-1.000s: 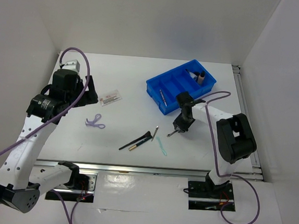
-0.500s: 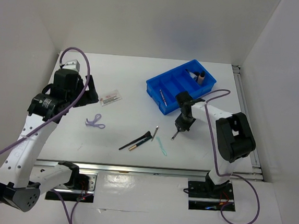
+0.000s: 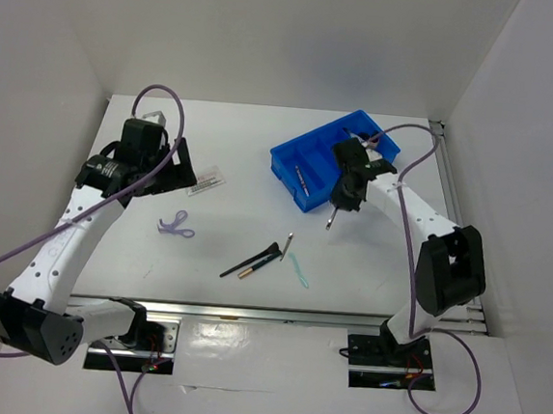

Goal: Organize the makeup

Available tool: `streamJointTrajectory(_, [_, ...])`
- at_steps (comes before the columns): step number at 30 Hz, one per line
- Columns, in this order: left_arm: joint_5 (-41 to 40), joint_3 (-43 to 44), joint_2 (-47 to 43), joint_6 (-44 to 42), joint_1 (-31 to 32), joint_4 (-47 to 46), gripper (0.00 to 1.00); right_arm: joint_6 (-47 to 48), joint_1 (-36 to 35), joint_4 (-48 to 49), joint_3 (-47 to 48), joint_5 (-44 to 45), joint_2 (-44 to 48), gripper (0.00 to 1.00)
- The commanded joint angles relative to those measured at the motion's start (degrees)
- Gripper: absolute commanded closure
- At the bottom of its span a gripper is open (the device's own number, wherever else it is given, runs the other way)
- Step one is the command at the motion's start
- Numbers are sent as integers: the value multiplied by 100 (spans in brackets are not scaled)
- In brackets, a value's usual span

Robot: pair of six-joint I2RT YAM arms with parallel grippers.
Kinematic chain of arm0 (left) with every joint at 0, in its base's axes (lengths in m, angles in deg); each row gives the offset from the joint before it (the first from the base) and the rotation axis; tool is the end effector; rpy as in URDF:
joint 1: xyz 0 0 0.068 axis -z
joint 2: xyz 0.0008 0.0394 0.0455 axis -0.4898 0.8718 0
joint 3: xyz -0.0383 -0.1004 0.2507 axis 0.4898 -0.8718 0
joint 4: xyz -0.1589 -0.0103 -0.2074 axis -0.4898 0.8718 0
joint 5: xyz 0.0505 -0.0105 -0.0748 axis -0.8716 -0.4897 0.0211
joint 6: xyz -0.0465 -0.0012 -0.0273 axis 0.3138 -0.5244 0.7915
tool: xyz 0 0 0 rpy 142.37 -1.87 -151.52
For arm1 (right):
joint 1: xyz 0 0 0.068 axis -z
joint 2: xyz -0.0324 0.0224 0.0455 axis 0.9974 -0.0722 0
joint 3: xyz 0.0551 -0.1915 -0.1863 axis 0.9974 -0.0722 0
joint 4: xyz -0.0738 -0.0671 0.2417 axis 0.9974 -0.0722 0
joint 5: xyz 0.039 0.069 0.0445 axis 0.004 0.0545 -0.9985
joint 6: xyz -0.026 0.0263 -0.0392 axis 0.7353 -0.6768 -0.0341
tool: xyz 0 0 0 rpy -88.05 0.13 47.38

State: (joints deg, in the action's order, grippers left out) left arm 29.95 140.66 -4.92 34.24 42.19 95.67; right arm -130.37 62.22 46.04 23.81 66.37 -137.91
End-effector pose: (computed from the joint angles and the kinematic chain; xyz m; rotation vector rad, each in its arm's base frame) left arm 0.2291 -0.0473 0.3740 -0.4737 2.2485 -0.2641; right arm 0.3060 0.1239 0.2463 0.5176 2.5858 0.0338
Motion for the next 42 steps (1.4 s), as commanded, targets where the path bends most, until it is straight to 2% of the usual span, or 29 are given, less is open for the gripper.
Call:
streamJointTrajectory(1, [76,363,179,41,-29,-184,6,481,-27,-121,765,364,-58,83])
streamJointTrajectory(13, [85,925,733,-232,-29,17,6,1702,-27,538,2891,1226,-1507,84])
streamJointTrajectory(19, [85,926,847,-285,-29,18,6,2378,-80,1144,3490,1762,-2298,84])
streamJointTrajectory(23, [85,873,908,-285,-29,18,6,2494,-80,1022,4008,1833,-2870,84])
streamJointTrajectory(26, [32,873,909,-337,-29,18,6,2556,-132,1144,4010,1894,-3030,84])
streamJointTrajectory(29, [32,873,909,-337,-29,18,6,2608,-132,1197,4010,1745,-3144,75])
streamJointTrajectory(30, [32,873,909,-337,-29,18,6,2661,-132,1197,4010,1693,-3205,61])
streamJointTrajectory(35, [32,873,962,-337,-29,18,6,2661,-132,1066,4440,1587,-3373,42])
streamJointTrajectory(40, [32,873,909,-337,-29,18,6,2609,-185,951,4502,1639,-3031,42])
streamJointTrajectory(42, [32,873,839,-337,-29,18,6,2416,-185,777,4266,1464,-2794,47])
